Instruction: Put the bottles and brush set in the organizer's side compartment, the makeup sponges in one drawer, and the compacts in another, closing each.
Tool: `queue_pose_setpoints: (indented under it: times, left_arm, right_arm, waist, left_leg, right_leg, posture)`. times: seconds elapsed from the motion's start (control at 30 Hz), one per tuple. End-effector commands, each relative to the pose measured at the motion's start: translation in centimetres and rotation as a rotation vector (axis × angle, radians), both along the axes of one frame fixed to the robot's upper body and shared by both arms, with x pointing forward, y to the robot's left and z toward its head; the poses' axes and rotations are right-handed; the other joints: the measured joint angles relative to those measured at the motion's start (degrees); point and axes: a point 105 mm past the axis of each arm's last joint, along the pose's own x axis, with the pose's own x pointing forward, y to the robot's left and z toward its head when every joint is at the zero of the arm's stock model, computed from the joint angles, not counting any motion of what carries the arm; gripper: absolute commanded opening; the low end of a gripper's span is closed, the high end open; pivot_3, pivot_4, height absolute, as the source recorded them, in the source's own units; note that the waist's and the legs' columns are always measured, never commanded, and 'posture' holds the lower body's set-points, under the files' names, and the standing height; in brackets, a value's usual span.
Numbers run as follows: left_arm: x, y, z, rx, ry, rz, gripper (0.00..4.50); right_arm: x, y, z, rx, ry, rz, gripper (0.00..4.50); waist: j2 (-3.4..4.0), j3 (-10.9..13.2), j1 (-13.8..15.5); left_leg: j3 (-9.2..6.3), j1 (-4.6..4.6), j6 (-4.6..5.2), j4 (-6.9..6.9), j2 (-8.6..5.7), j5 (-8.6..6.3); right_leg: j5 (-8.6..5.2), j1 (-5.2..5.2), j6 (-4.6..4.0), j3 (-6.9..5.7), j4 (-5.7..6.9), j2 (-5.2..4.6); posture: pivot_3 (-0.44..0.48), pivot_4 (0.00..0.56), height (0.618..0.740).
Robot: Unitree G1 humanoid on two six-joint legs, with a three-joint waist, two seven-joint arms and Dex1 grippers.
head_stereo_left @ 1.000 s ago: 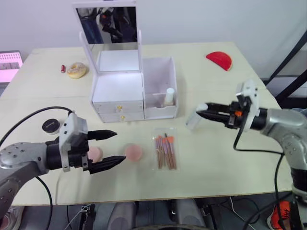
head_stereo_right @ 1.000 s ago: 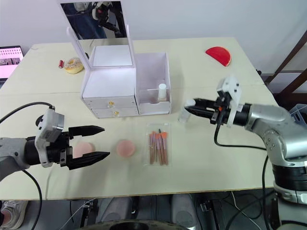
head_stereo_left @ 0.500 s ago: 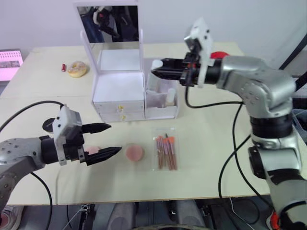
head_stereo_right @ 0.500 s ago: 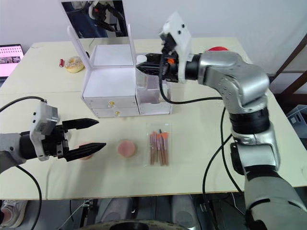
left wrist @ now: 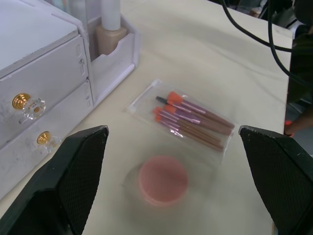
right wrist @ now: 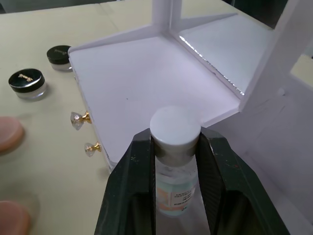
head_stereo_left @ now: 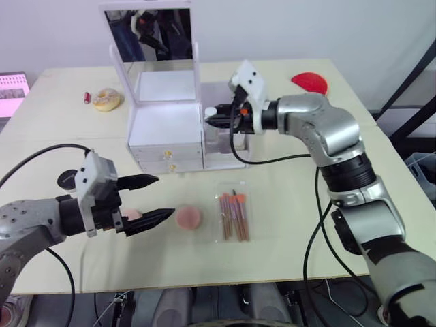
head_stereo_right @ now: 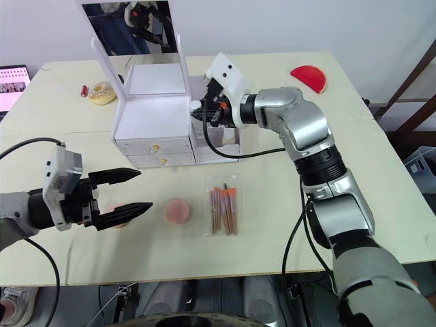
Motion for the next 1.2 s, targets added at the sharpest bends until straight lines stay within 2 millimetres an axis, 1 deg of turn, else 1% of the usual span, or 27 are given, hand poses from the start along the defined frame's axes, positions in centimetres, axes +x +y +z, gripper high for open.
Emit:
queue_pose_setpoints:
  times: [0.03,0.13,0.33,0.6,0.67,0.7,0.87,1.0,1.1,1.17,1.2]
  left_arm:
    - [-0.2,-0.1,1.0,-0.006,-0.049,-0.004,4.50]
    - [0.0,0.1,1.2,-0.009,-0.063,0.009,4.50]
    - [0.4,-0.2,1.8,-0.011,-0.078,0.011,4.50]
    - [0.8,-0.4,2.1,-0.017,-0.087,0.013,4.50]
    - [0.9,-0.5,2.2,-0.018,-0.089,0.010,4.50]
    - [0.9,-0.6,2.2,-0.019,-0.089,0.009,4.50]
    - [0.9,-0.7,2.5,-0.022,-0.093,0.005,4.50]
    - [0.9,-0.7,2.5,-0.022,-0.093,0.004,4.50]
    - [1.0,-0.7,2.5,-0.020,-0.094,0.004,4.50]
    - [1.0,-0.7,2.6,-0.019,-0.097,0.004,4.50]
    - [1.0,-0.7,2.6,-0.016,-0.099,0.005,4.50]
  right_arm:
    - [0.1,0.4,-0.6,-0.015,-0.030,0.010,0.64]
    - [0.3,0.4,-1.8,-0.027,-0.018,0.004,0.64]
    - [0.9,0.1,-3.4,-0.062,-0.013,-0.019,0.64]
    - [0.8,0.0,-3.8,-0.067,-0.005,-0.020,0.64]
    - [0.7,0.0,-3.7,-0.067,-0.004,-0.017,1.66]
    - [0.7,-0.1,-3.7,-0.067,-0.005,-0.016,1.98]
    - [0.4,-0.2,-3.1,-0.065,-0.017,-0.009,4.48]
    - [0.2,-0.2,-2.0,-0.053,-0.044,-0.007,4.48]
    - [-0.2,-0.2,-0.7,-0.037,-0.066,0.006,4.48]
    - [-0.5,-0.4,0.3,-0.029,-0.088,0.014,4.48]
    - [-0.9,-0.7,1.3,-0.021,-0.104,0.021,4.48]
  waist:
    - [0.01,0.0,0.0]
    - [0.02,0.0,0.0]
    - [0.01,0.0,0.0]
    - [0.00,0.0,0.0]
    - [0.00,0.0,0.0]
    - [0.00,0.0,0.0]
    - [0.00,0.0,-0.1]
    - [0.01,0.0,-0.3]
    - [0.01,0.0,-0.2]
    - [0.01,0.0,-0.1]
    - [0.02,0.0,0.0]
  left_leg:
    - [0.00,-0.01,0.00,0.00,0.00,0.00]
    - [0.02,-0.01,0.00,0.00,0.00,0.00]
    - [0.01,0.00,-0.01,0.01,0.00,0.01]
    - [0.01,0.06,-0.02,0.01,0.00,0.01]
    - [0.00,0.06,-0.02,0.02,0.00,0.01]
    - [0.00,0.06,-0.02,0.03,0.00,0.01]
    - [0.01,0.06,-0.02,0.02,0.00,0.01]
    - [-0.01,0.05,-0.02,-0.04,0.00,0.01]
    - [-0.01,0.03,-0.02,-0.02,0.00,0.01]
    - [0.00,0.02,-0.02,-0.02,0.00,0.01]
    - [0.00,0.03,-0.02,-0.02,0.00,0.01]
  right_leg:
    - [0.00,-0.01,0.00,0.00,0.00,0.00]
    - [0.00,-0.01,0.00,0.02,-0.01,0.00]
    - [0.01,-0.01,0.00,0.02,0.00,0.01]
    - [0.01,0.04,0.00,0.04,0.02,0.02]
    - [0.01,0.04,0.00,0.04,0.03,0.03]
    - [0.01,0.04,0.00,0.04,0.03,0.03]
    - [0.01,0.04,0.00,0.04,0.02,0.03]
    - [0.06,-0.01,0.09,0.06,0.03,0.05]
    - [0.06,-0.01,0.09,0.06,0.02,0.05]
    - [0.06,-0.01,0.08,0.06,0.01,0.04]
    - [0.05,-0.01,0.08,0.06,0.01,0.04]
  posture:
    - [0.000,0.150,0.739]
    - [0.000,0.150,0.739]
    - [0.000,0.150,0.739]
    - [0.000,0.150,0.739]
    - [0.000,0.150,0.739]
    - [0.000,0.150,0.739]
    - [0.000,0.150,0.739]
    - [0.000,0.150,0.739]
    - [0.000,0.150,0.739]
    - [0.000,0.150,0.739]
    - [0.000,0.150,0.739]
